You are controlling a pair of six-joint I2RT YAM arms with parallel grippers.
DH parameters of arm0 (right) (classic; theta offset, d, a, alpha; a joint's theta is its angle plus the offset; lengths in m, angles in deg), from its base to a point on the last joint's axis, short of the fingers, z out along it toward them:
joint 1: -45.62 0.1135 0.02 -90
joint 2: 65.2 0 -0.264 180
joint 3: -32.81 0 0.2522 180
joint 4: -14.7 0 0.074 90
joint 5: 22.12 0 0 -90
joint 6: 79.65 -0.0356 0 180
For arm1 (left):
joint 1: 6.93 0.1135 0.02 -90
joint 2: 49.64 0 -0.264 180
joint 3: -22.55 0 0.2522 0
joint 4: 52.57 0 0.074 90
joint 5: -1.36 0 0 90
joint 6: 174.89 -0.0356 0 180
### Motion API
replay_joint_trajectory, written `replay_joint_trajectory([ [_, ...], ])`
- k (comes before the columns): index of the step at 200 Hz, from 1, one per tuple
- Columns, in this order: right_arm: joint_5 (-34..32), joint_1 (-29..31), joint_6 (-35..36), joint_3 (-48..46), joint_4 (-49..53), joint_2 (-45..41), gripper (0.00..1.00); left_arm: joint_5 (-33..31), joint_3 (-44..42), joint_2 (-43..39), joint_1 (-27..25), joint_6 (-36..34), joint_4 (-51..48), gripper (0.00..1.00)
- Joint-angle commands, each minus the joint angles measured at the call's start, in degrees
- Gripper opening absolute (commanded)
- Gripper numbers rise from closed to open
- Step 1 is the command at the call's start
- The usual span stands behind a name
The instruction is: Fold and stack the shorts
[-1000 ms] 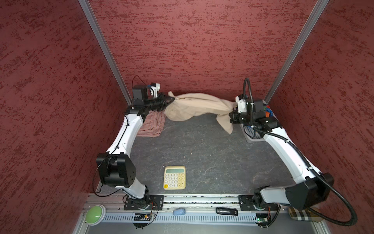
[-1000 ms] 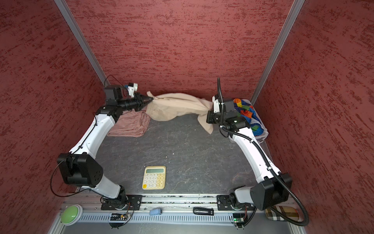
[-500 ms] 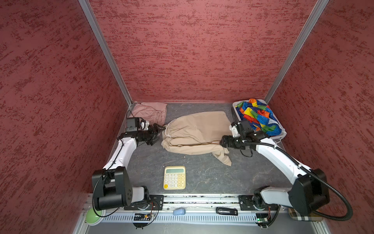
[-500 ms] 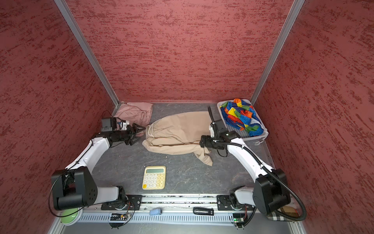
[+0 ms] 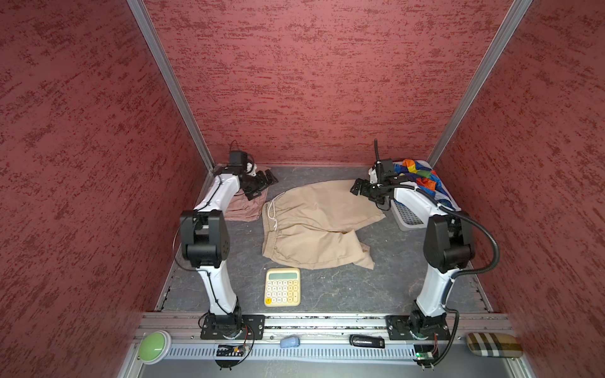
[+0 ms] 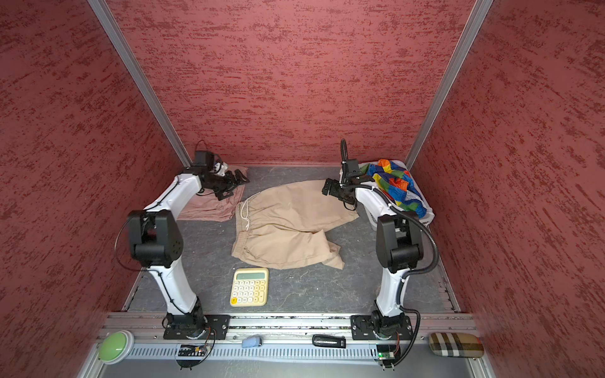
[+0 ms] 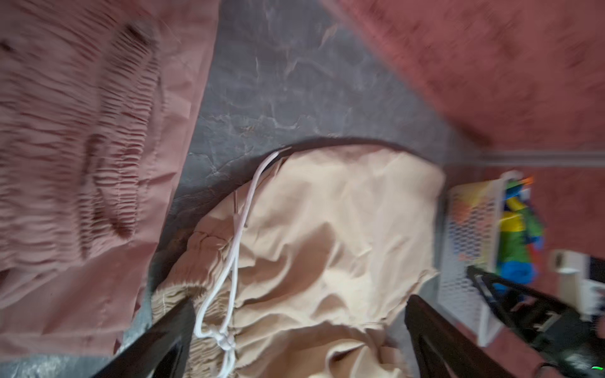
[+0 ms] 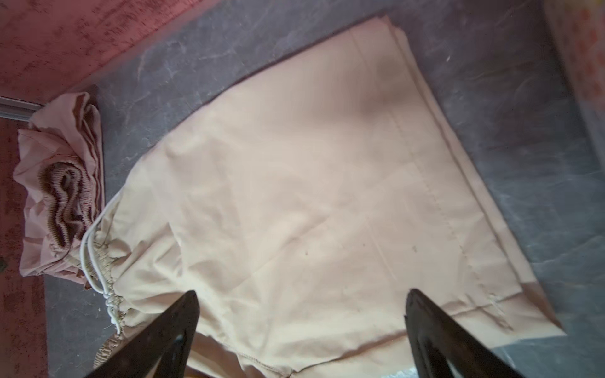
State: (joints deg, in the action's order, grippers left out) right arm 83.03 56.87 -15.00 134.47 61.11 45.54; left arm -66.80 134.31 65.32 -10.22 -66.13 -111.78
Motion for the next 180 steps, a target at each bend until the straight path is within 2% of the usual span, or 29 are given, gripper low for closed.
replay_joint_trajectory([
  [1,2.51,0.14,-0.84,0.99,-3.40,-0.89,0.99,-14.02,4.45,2.72,-4.44,-12.17,-11.42,0.99],
  [15,2.44,0.09,-0.38,0.51,-3.67,-0.55,0.99,-20.17,6.76,5.73,-6.11,-14.03,-12.88,0.99],
  [38,3.13,-0.67,-0.01,0.01,-4.06,-0.10,0.99,-26.50,11.82,11.54,-7.16,-15.03,-16.32,0.98],
  [61,4.33,-1.25,-0.15,-0.27,-4.82,0.48,0.99,-29.60,14.48,15.09,-7.18,-15.31,-16.76,0.91],
  [77,4.64,-1.36,0.02,-0.24,-4.97,0.79,0.99,-32.83,15.96,16.47,-7.39,-15.34,-17.44,0.90],
  [100,4.98,-1.66,0.15,-0.44,-5.35,1.21,0.99,-34.57,15.90,16.10,-7.70,-15.75,-16.66,0.89],
  [126,5.89,-1.89,-0.08,-0.54,-6.16,2.15,0.99,-33.74,17.85,17.19,-7.15,-15.96,-17.90,0.83],
  [160,6.39,-2.34,-0.15,-0.13,-6.68,3.13,0.99,-30.99,20.88,20.27,-6.99,-16.83,-20.14,0.67],
  [180,6.57,-3.13,-0.27,0.59,-6.72,3.59,0.99,-31.05,22.86,22.68,-6.97,-17.05,-23.35,0.67],
])
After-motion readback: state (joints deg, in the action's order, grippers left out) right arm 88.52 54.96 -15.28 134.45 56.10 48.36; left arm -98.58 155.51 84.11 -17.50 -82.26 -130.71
